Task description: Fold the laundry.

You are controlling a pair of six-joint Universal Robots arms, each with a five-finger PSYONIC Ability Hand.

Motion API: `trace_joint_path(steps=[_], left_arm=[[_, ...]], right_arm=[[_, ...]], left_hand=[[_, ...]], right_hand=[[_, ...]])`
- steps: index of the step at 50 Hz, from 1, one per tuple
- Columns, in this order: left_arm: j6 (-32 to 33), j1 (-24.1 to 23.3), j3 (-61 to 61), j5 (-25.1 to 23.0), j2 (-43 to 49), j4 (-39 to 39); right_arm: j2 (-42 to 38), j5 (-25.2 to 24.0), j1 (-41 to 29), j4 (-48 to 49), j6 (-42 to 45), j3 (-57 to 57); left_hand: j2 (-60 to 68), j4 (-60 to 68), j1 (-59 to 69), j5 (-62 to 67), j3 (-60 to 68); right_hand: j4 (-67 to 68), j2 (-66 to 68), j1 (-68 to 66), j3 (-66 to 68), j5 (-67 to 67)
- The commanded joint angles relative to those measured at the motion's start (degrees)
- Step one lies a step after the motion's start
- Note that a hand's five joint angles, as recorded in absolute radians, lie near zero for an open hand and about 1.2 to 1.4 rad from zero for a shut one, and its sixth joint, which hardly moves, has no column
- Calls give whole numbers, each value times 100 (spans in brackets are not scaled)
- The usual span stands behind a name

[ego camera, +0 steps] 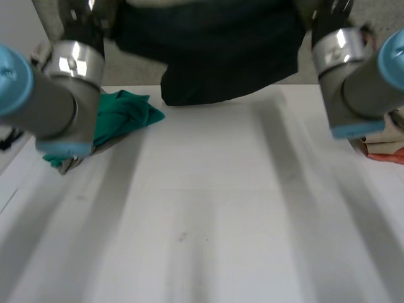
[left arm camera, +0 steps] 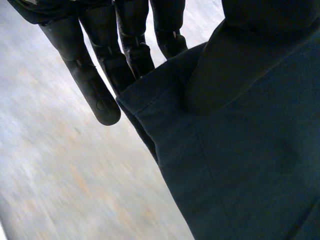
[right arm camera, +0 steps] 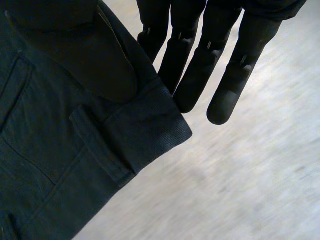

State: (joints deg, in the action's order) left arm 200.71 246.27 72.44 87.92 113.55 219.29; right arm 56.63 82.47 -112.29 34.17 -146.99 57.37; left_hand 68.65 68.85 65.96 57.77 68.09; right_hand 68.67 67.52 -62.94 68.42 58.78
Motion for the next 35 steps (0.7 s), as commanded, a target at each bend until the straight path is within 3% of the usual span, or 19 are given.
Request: trace_joint_path(steps=[1,11,18,26,32,33,34,35], left_arm=[[100,-123,1709,-20,-9,-115],[294,-422,3223,-2,-517,-817],[294,-571,3909,-2,-1669,-2284],[294,-747,4182,41,-2381,-4717],[329,-747,4077,33,-2364,-4975],[355,-738,4051,24,-2373,-4967],[407,-712,3937,15,-2373,-4897],[425,-703,3867,15,-2373,-4844]], right_arm=[[-398,-56,32,-657,83,1099],[-4,-65,93,-2203,496,2699],[1199,-47,102,-3520,1233,3586],[1956,6,207,-5120,1867,4325],[2071,-38,339,-5184,1911,4625],[2071,-47,348,-5114,1903,4651],[2071,-56,357,-5061,1894,4669],[2071,-56,357,-5017,1885,4677]], left_hand=[[1135,1115,1404,1223,1191],[1135,1115,1404,1223,1191],[1135,1115,1404,1223,1191],[1135,1115,1404,1223,1191],[1135,1115,1404,1223,1191],[604,585,873,693,660],[-2632,-2651,-2363,-2543,-2576],[-4013,-4032,-3744,-3925,-3957]], right_hand=[[1133,1248,-1706,1158,1122],[1133,1248,-1706,1158,1122],[1133,1248,-1706,1158,1122],[1133,1248,-1706,1158,1122],[1133,1248,-1706,1158,1122],[1133,1248,-1706,1158,1122],[1133,1248,-1706,1158,1122],[1133,1248,-1706,1158,1122]])
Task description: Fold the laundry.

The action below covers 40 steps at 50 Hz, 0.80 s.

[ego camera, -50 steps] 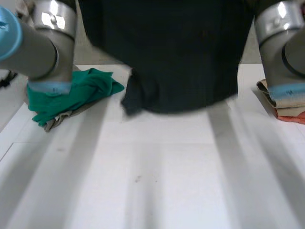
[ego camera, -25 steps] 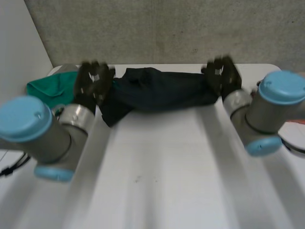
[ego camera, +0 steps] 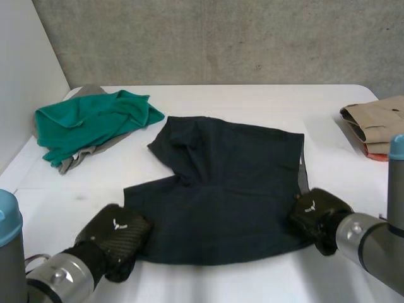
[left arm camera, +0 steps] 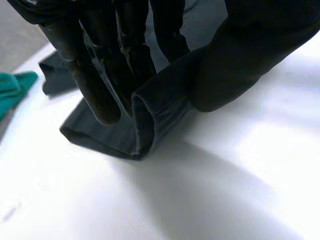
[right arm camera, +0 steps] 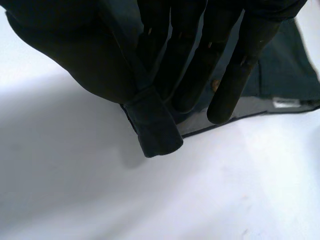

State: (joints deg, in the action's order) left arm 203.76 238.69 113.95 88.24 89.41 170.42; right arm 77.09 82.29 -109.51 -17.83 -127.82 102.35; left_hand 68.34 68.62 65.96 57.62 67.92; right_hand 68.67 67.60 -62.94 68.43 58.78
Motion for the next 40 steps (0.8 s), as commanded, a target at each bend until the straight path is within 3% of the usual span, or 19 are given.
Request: trace_joint_path(steps=[1,10,15,20,26,33,36,37,40], left_arm=[[164,63,-355,-17,42,131],[296,405,-1076,-324,585,2010],[296,800,-1909,-1499,1831,2767],[322,995,-3148,-2179,3256,2733],[541,1214,-4940,-2170,4724,2041],[1157,1461,-5734,-2153,5499,1775],[1254,1469,-5972,-2135,5737,1784],[1245,1461,-5998,-2118,5772,1775],[1237,1443,-5964,-2091,5781,1766]], right_arm=[[16,-37,79,244,-41,189],[8,-29,35,771,-102,373],[-10,-37,44,1044,-111,470],[-54,-37,0,1159,-173,505],[-80,-37,0,1229,-357,514],[-159,-37,52,1325,-375,523],[-159,-37,53,1369,-375,531],[-159,-37,52,1370,-375,531],[-159,-37,61,1387,-375,531]], left_hand=[[-4711,-4740,-4474,-4639,-4670],[-4803,-4832,-4566,-4731,-4762],[-4568,-4597,-4331,-4496,-4527],[-4031,-4059,-3793,-3959,-3989],[-3172,-3200,-2934,-3100,-3130],[-2987,-3016,-2750,-2915,-2946],[-1477,-1505,-1239,-1405,-1435],[-223,-252,14,-151,-182],[981,953,1219,1053,1023]], right_hand=[[1133,1240,-1706,1157,1122],[1133,1240,-1706,1157,1122],[1133,1240,-1706,1157,1122],[1133,1240,-1706,1157,1122],[1133,1240,-1706,1157,1122],[1133,1240,-1706,1157,1122],[1133,1240,-1706,1157,1122],[1133,1240,-1706,1157,1122],[1133,1240,-1706,1157,1122]])
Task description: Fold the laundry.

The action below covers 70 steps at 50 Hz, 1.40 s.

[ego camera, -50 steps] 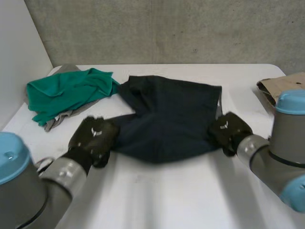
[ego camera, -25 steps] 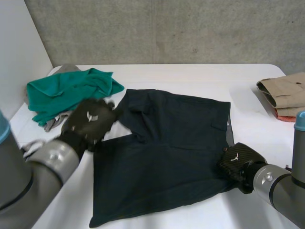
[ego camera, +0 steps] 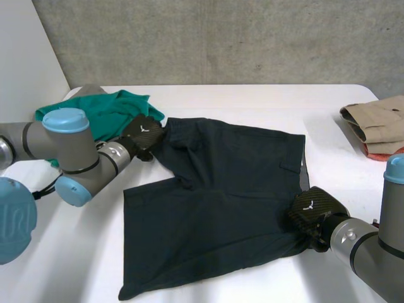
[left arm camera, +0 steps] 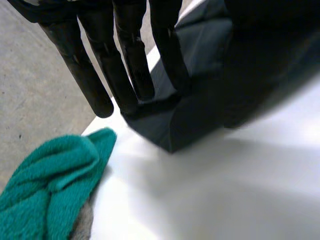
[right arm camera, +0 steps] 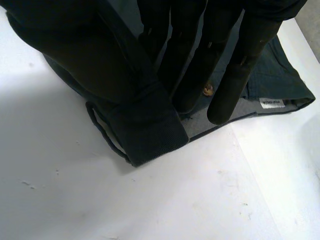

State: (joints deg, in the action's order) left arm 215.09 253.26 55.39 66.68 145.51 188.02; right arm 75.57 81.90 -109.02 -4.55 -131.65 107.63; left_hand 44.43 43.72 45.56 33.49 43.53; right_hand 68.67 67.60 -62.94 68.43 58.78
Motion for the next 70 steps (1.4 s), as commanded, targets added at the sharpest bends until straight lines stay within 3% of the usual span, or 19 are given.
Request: trace_joint_path(steps=[1,15,16,18,34,42,43,47,50,55,65,70], left_arm=[[121,-22,-64,90,170,-2],[86,-84,410,802,-207,77],[69,-92,489,785,-312,112],[77,-101,560,750,-374,156],[104,-294,332,363,-50,385],[113,-330,24,319,258,403],[113,-330,-11,319,276,403],[95,-295,-90,398,285,437],[95,-277,-73,617,258,560],[130,-295,6,1425,214,649],[192,-312,560,1813,-190,675],[209,-321,578,2322,-225,640]], right_arm=[[-7,1,12,59,8,4],[-7,10,4,182,-1,4],[-7,10,4,182,8,4],[-7,10,-5,182,-1,-5],[-42,1,-5,200,-1,-5],[-218,10,4,340,8,-14],[-218,10,4,349,8,-14],[-218,10,4,349,8,-14],[-218,10,4,349,8,-23],[-218,10,4,358,8,-32],[-218,19,-23,358,-1,-32],[-218,19,-31,358,-1,-32]], left_hand=[[3524,3595,3411,3618,3615],[3359,3431,3246,3453,3450],[776,847,663,870,867],[-1027,-956,-1140,-933,-937],[-1185,-1113,-1298,-1090,-1094],[-682,-611,-795,-588,-592],[-280,-209,-393,-186,-190],[3549,3621,3436,3643,3640],[3557,3628,3444,3651,3647],[3557,3628,3444,3651,3647],[3557,3628,3444,3651,3647],[3557,3628,3444,3651,3647]], right_hand=[[1133,1240,-1706,1157,1122],[1133,1240,-1706,1157,1122],[1133,1240,-1706,1157,1122],[1133,1240,-1706,1157,1122],[1133,1240,-1706,1157,1122],[1133,1240,-1706,1157,1122],[1133,1240,-1706,1157,1122],[1133,1240,-1706,1157,1122],[1133,1240,-1706,1157,1122],[1133,1240,-1706,1157,1122],[1133,1240,-1706,1157,1122],[1133,1240,-1706,1157,1122]])
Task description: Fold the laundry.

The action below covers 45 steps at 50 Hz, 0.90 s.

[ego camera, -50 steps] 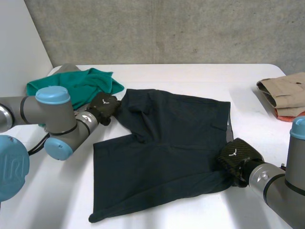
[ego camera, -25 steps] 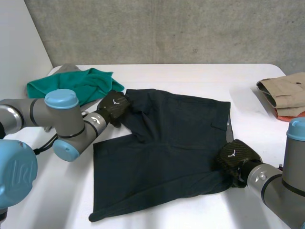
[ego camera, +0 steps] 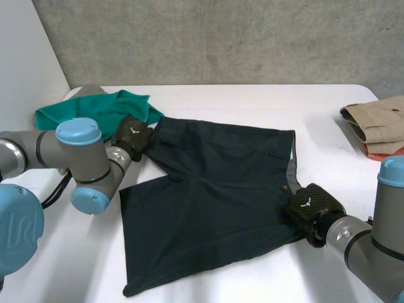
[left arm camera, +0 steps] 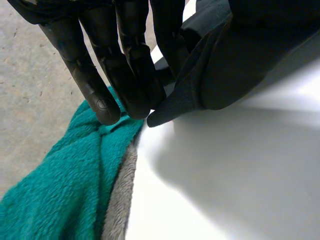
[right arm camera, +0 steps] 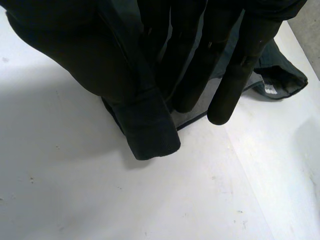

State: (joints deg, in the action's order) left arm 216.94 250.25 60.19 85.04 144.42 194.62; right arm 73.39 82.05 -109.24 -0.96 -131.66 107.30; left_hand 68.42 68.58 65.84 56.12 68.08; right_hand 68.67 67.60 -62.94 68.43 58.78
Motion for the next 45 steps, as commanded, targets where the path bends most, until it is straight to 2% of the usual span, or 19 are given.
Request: trace_joint_path(steps=[1,4,5,7,10,12,20,27,34,37,38,40,45], left_arm=[[15,-29,107,574,-124,-29],[-2,-55,133,593,-151,-38],[-2,-90,142,593,-220,-47],[-20,-143,142,593,-317,-47],[-29,-161,247,540,-467,-64],[-37,-161,326,479,-537,-73],[-116,-143,406,-381,-625,-204],[-230,-82,301,-804,-485,-328],[-231,-38,160,-743,-283,-346],[-222,24,160,-708,-265,-346],[-222,59,160,-682,-265,-346],[-222,94,168,-629,-265,-346],[-239,33,291,-208,-317,-319]], right_arm=[[0,4,-9,0,0,2],[0,13,-18,0,0,2],[0,13,-18,0,0,10],[0,4,-18,0,0,10],[0,4,-9,0,0,10],[0,4,-9,0,0,10],[0,4,-27,0,0,19],[0,-5,0,8,0,19],[-9,4,8,70,0,28],[-44,4,8,79,0,19],[-62,4,8,79,0,19],[-88,4,17,79,0,19],[-97,13,8,79,0,19]], left_hand=[[811,795,1069,1040,844],[-1558,-1574,-1300,-1329,-1524],[-2897,-2912,-2639,-2667,-2863],[-3480,-3496,-3222,-3251,-3446],[-3466,-3481,-3207,-3236,-3432],[-3382,-3397,-3124,-3152,-3348],[-3013,-3029,-2755,-2783,-2979],[-2625,-2640,-2367,-2395,-2591],[-2574,-2590,-2316,-2345,-2540],[-1435,-1450,-1176,-1205,-1401],[-165,-180,94,65,-131],[1020,1005,1278,1250,1054],[1158,1142,1416,1388,1192]], right_hand=[[1133,1240,-1706,1157,1122],[1133,1240,-1706,1157,1122],[1133,1240,-1706,1157,1122],[1133,1240,-1706,1157,1122],[1133,1240,-1706,1157,1122],[1133,1240,-1706,1157,1122],[1133,1240,-1706,1157,1122],[1133,1240,-1706,1157,1122],[1133,1240,-1706,1157,1122],[1133,1240,-1706,1157,1122],[1133,1240,-1706,1157,1122],[1133,1240,-1706,1157,1122],[1133,1240,-1706,1157,1122]])
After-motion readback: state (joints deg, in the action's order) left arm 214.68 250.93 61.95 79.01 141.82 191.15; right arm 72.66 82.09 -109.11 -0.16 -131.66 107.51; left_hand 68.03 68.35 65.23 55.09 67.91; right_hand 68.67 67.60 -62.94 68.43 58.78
